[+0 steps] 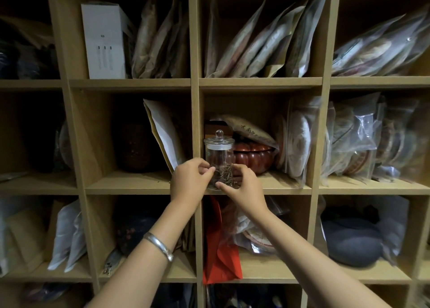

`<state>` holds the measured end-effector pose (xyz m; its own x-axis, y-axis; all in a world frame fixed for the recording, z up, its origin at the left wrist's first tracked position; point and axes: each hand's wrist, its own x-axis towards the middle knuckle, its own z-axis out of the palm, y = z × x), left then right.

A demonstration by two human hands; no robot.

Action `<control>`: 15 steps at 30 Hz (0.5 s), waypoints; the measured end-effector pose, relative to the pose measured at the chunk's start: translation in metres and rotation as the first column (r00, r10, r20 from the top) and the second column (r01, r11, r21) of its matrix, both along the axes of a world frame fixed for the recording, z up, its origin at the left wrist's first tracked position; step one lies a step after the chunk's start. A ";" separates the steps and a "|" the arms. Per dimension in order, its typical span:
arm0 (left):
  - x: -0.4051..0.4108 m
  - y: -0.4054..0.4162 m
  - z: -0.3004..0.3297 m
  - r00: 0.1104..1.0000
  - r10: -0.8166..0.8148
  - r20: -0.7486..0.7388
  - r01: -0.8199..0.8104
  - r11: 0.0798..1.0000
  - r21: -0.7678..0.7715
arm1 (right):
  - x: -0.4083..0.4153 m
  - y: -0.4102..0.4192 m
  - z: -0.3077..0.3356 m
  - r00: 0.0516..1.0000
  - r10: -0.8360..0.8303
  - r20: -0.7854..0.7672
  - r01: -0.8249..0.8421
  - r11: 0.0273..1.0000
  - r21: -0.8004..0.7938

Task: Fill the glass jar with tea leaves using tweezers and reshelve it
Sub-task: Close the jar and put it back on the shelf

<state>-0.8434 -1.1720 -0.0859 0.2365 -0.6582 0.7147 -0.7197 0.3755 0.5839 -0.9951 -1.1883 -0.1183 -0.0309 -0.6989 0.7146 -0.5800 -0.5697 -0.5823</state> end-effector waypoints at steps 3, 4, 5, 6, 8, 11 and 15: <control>0.003 -0.002 0.001 0.994 -0.075 -0.083 0.079 0.996 0.050 | 0.003 -0.003 0.002 1.000 -0.006 -0.011 0.006 1.000 0.016; 0.004 -0.004 0.001 0.992 -0.076 -0.096 0.082 0.995 0.056 | 0.004 -0.005 0.002 1.000 -0.010 -0.016 0.010 1.000 0.022; 0.004 -0.006 0.002 0.992 -0.077 -0.104 0.083 0.995 0.055 | 0.005 -0.007 0.002 1.000 -0.007 -0.012 0.007 1.000 0.025; 0.005 -0.007 0.002 0.992 -0.078 -0.097 0.083 0.995 0.053 | 0.005 -0.007 0.003 1.000 0.007 0.003 -0.007 0.999 0.036; 0.008 -0.010 0.002 0.992 -0.097 -0.083 0.103 0.993 0.066 | 0.005 -0.009 0.004 0.999 0.021 0.031 -0.022 0.999 0.048; 0.010 -0.008 -0.002 0.978 -0.195 -0.074 0.204 0.969 0.137 | 0.003 -0.008 0.005 1.000 -0.011 -0.015 0.012 0.998 0.058; 0.020 0.003 -0.012 0.961 -0.272 0.041 0.256 0.939 0.228 | -0.005 0.002 0.001 0.991 -0.041 -0.131 0.044 0.999 0.022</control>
<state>-0.8230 -1.1690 -0.0979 -0.0129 -0.8320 0.5546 -0.6547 0.4262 0.6242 -1.0005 -1.1864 -0.1177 0.0317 -0.7162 0.6971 -0.6751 -0.5297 -0.5135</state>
